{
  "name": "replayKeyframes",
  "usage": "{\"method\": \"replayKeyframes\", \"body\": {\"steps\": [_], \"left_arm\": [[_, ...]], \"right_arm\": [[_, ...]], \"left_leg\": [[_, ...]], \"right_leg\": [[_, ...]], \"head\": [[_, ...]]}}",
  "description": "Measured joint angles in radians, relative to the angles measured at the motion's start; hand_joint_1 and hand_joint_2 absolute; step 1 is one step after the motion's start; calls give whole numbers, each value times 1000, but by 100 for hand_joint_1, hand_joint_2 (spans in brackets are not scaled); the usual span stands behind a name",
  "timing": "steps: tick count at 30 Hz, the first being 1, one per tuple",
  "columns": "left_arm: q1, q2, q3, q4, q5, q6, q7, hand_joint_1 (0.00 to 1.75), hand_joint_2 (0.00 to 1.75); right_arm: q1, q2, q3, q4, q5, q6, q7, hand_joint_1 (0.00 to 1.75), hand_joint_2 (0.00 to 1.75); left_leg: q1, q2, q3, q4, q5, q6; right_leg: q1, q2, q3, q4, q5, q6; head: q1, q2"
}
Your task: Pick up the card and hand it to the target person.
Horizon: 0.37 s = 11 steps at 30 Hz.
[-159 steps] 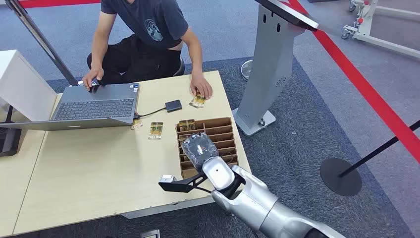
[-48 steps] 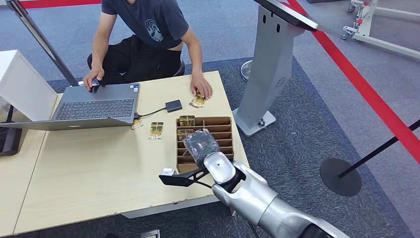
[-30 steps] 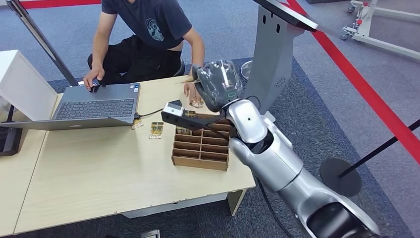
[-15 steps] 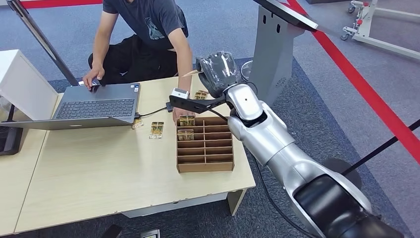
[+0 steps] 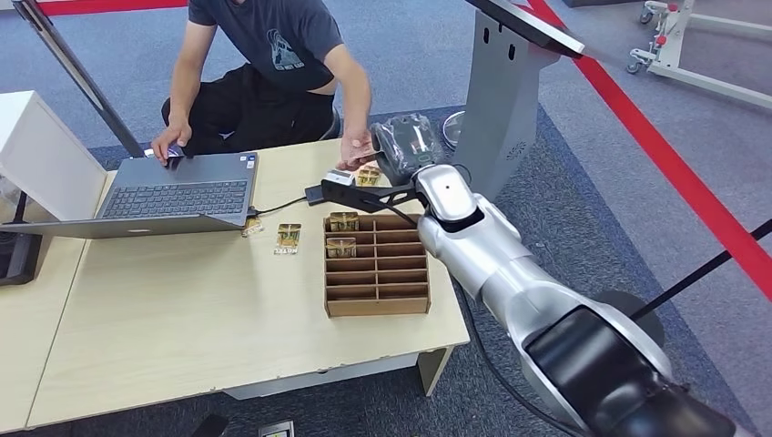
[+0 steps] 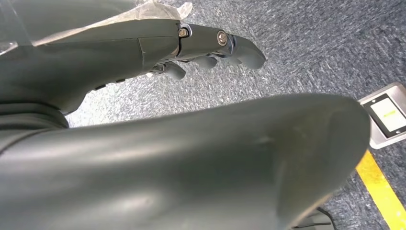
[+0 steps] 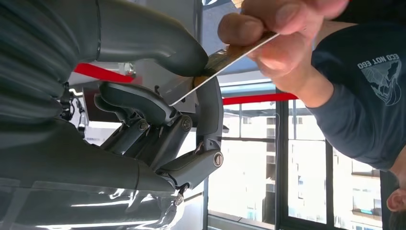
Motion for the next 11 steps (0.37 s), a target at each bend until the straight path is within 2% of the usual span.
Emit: {"method": "replayKeyframes", "body": {"steps": [2,4,6,8,11], "left_arm": [[0,0,-3,0,0,0,-1,0,87],[0,0,-8,0,0,6,-1,0,87],[0,-1,-15,0,0,18,-1,0,0],[-1,-1,-22,0,3,30,-1,0,0],[-2,-1,-25,0,8,36,-1,0,0]], "right_arm": [[-3,4,0,12,-5,-2,-3,175,175],[-5,8,0,22,-12,-4,-8,175,175],[-7,11,0,33,-17,-8,-13,88,175],[-9,15,0,44,-24,-12,-20,1,175],[-10,19,0,53,-37,-27,-32,0,175]], "left_leg": [[0,0,0,0,0,0],[0,0,0,0,0,0],[0,0,0,0,0,0],[0,0,0,0,0,0],[0,0,0,0,0,0]], "right_leg": [[0,0,0,0,0,0],[0,0,0,0,0,0],[0,0,0,0,0,0],[0,0,0,0,0,0],[0,0,0,0,0,0]], "head": [[0,0],[0,0],[0,0],[0,0],[0,0]]}}
